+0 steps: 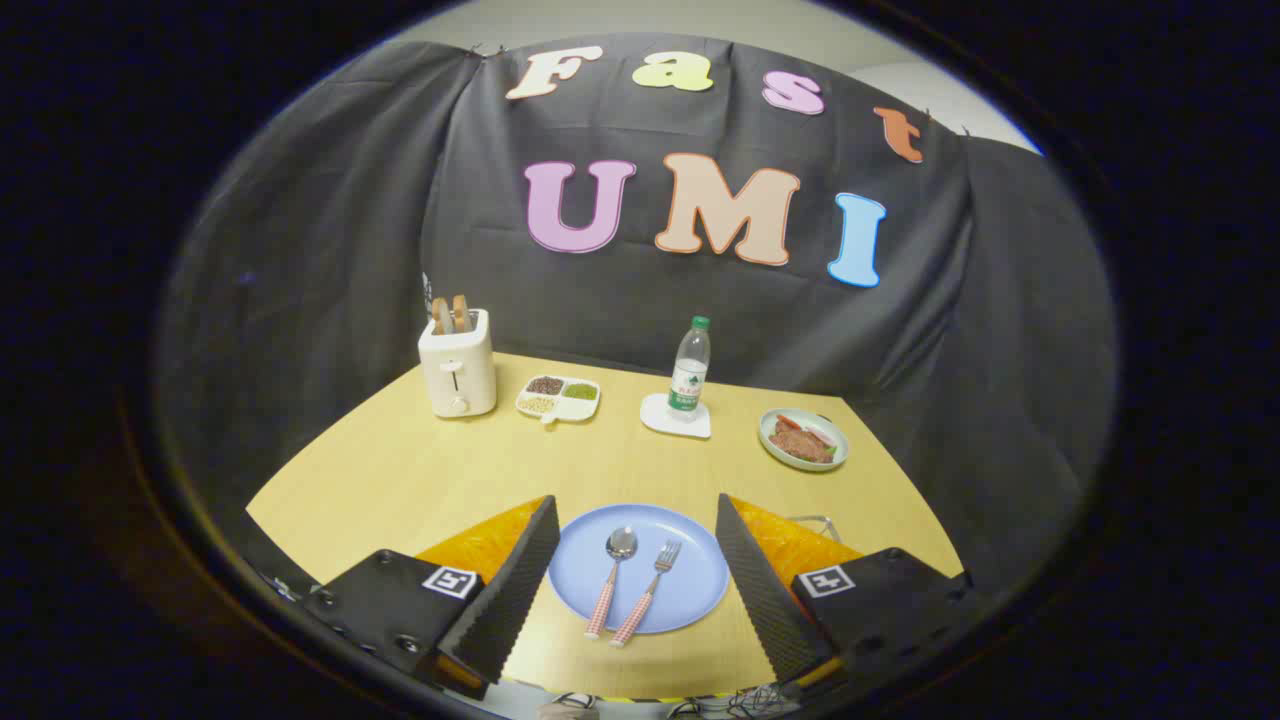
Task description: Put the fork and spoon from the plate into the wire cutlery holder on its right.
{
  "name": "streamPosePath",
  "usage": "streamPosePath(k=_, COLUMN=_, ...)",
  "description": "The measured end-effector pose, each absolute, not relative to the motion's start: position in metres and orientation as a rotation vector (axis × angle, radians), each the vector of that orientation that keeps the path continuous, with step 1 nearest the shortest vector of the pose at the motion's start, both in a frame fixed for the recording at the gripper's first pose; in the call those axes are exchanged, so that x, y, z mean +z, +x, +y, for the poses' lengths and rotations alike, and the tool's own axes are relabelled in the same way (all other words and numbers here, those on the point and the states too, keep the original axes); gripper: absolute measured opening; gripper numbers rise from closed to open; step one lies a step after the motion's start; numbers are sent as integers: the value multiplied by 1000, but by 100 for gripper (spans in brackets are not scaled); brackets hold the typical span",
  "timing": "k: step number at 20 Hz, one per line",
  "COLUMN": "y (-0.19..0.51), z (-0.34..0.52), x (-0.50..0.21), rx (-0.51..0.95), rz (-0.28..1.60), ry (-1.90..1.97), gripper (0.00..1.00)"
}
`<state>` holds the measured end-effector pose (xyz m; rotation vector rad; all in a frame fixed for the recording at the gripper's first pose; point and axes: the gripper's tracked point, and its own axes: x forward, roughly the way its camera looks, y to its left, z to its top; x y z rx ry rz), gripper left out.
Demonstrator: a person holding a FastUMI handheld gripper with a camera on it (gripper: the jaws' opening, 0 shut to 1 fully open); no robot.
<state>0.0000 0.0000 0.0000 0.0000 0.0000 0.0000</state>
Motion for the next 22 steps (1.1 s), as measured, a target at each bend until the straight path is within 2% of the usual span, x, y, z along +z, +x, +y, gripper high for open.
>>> streamPosePath(k=15, y=22, z=-5, x=-13, rx=-105, rz=158, ry=-9, gripper=98)
streamPosePath(k=19, y=34, z=-7, x=-37, rx=-135, rz=287, ry=2, gripper=97)
streamPosePath(k=22, y=37, z=-11, x=-67, rx=-180, rz=458, ry=20, gripper=96)
